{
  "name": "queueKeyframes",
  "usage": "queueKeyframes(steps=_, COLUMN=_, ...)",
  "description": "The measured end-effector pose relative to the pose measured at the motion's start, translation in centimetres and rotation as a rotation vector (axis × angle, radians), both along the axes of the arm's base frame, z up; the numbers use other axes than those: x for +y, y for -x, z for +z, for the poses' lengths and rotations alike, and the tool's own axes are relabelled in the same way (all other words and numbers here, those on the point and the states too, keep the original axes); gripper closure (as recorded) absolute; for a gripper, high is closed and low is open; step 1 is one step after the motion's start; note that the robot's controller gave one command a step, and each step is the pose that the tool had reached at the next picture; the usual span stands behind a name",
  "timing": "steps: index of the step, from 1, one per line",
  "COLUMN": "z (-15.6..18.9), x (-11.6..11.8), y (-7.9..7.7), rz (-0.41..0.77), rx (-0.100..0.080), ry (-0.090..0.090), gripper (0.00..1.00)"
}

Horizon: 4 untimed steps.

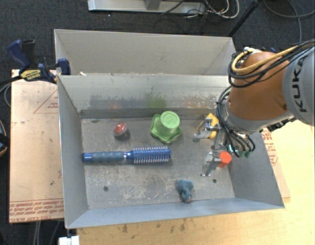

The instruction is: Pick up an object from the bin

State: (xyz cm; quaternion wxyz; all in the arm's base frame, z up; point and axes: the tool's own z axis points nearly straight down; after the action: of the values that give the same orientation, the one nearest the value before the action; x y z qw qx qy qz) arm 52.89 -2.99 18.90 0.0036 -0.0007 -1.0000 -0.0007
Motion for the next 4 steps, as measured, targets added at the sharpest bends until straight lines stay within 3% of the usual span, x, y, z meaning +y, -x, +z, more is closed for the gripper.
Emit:
queueKeyframes(steps=1, z=-11.4, x=3.2, y=1.5, rz=0.66, rx=-0.016, ry=0.001, gripper=0.0)
queueKeyframes(steps=2, z=-8.8, x=3.5, y=4.8, rz=0.927, rx=-0.014, ry=-0.002, gripper=0.0)
queueKeyframes(steps=3, z=-8.8, x=4.0, y=4.8, rz=0.905, rx=-0.014, ry=-0.001, gripper=0.0)
queueKeyframes(steps=4, z=-11.3, x=4.2, y=4.1, rz=1.0, rx=-0.03, ry=0.004, gripper=0.0)
